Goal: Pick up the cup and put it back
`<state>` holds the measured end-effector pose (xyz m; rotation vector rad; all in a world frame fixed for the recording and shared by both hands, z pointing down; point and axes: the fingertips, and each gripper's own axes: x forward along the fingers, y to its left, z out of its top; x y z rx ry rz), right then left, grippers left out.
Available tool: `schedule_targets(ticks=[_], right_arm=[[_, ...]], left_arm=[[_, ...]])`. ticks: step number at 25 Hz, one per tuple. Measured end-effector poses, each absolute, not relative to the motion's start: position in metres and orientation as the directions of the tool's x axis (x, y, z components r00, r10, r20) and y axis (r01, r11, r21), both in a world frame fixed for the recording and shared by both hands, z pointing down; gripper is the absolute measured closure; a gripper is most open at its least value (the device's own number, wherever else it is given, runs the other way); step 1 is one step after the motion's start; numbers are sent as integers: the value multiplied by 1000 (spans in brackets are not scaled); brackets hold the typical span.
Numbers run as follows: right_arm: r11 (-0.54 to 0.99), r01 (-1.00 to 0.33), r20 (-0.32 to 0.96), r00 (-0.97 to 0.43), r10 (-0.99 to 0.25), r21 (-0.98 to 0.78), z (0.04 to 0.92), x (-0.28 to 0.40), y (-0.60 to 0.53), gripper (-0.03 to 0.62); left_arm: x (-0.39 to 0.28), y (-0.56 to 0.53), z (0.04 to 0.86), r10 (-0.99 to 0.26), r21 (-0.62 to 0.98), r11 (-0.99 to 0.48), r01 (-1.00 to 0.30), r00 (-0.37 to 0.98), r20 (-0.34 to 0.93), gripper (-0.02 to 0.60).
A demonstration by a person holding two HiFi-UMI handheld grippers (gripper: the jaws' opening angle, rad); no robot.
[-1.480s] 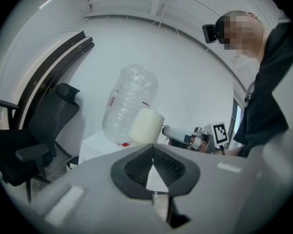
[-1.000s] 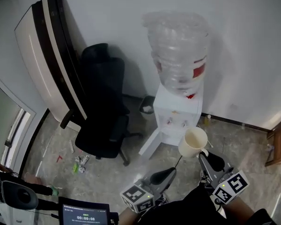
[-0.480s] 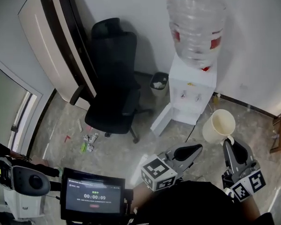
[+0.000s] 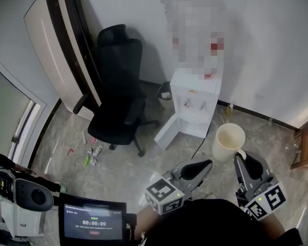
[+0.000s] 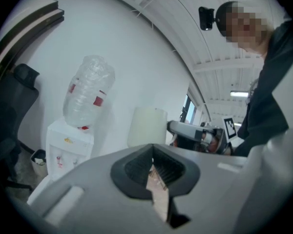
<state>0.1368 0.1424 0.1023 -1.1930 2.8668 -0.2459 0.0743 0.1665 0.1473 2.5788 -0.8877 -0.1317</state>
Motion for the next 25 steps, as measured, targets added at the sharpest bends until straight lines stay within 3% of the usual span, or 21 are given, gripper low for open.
schedule_targets(ticks=[12,25], right_arm=[[755,-627,16,-771,-636,-191,118,228,184,549],[753,-627,-17,-766,-642,-197,120,196,220,549]], left_arm=[[153,213,160,-725,439,-588,-679,684,87,578],[130,247,157,-695,346,-652,-675,714,83,578]])
